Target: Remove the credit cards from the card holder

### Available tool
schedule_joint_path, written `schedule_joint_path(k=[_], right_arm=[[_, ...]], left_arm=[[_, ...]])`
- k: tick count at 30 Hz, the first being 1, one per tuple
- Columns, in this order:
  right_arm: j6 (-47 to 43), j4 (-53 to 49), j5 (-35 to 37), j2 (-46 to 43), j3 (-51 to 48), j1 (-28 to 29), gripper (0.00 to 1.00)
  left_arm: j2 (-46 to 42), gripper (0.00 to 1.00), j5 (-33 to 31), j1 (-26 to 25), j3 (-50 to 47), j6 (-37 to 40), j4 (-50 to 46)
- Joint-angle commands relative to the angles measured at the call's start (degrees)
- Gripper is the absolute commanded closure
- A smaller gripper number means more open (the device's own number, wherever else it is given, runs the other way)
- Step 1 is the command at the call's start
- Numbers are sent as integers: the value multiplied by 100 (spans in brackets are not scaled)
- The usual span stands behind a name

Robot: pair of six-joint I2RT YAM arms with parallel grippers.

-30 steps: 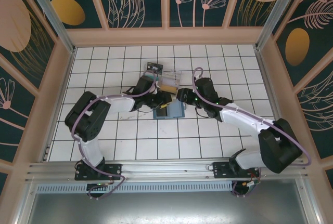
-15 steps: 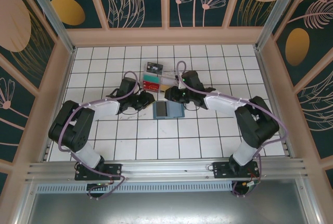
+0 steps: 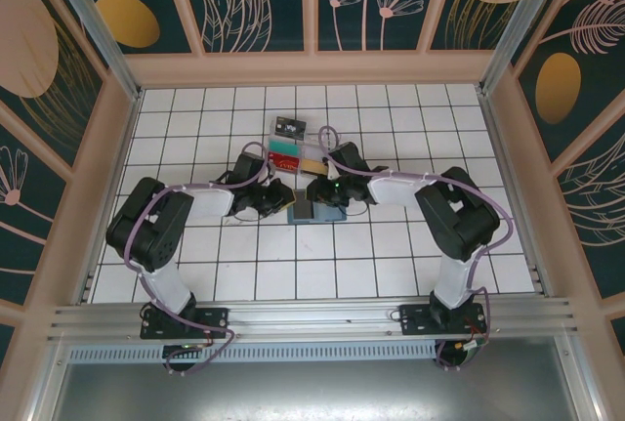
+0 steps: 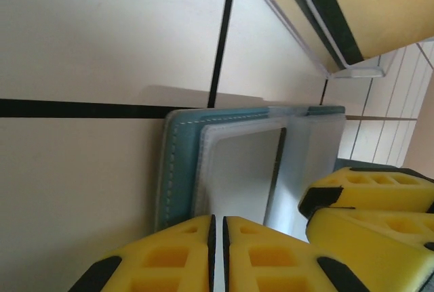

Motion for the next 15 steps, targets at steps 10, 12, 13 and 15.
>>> schedule_joint_path(k=[10,12,13,15], right_arm=[[-47,-433,28,377,252,23,77],[-34,-419,23,394,252,23,77],[-40,-446,46,397,263,22,77],[-41,-462,74,407,270,23,77]], left_arm=[[161,86,-116,-9,0,79,-35],[184,86,-119,-8,-8,91,-52],[197,87,-119,-8,-15,87,-61],[224,87,-119,-9,-23,88,-66]])
